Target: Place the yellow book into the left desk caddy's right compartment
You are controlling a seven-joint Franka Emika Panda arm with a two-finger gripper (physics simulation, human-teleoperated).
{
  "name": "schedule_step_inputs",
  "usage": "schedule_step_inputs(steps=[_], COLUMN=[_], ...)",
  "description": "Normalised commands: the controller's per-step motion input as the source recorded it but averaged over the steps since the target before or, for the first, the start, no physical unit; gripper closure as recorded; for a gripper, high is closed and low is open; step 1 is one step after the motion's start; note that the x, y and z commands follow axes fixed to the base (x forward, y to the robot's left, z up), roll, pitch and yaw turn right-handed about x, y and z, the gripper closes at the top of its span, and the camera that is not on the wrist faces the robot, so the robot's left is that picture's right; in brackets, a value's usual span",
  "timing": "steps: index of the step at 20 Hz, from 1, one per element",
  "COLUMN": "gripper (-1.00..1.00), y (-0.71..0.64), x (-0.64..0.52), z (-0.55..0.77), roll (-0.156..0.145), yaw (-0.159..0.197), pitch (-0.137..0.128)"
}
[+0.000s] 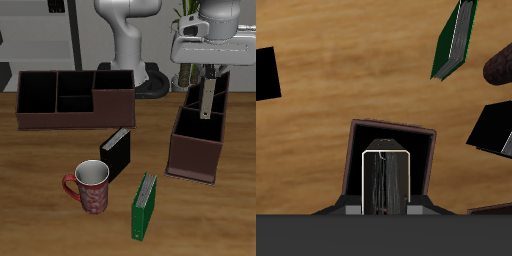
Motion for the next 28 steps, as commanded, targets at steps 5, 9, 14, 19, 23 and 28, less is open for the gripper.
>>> schedule_step_inputs(steps=[5,9,14,19,23,28], gripper=[1.00,1.00,1.00,1.00,1.00,1.00], y=[0.09,-0.01,-0.04,-0.05,-0.04,0.02], x=[-0.05,0.00,0.06,0.04,0.02,0.03], z=[-0.16,-0.14,-0.16,-0.11,-0.08,-0.24], roll=[0.025,0.005,-0.008,-0.012,0.000,-0.002], yaw=[0.008,0.001,0.008,0.001,-0.006,0.008], pitch=[0.021,0.017,0.019,0.015,0.012,0.026])
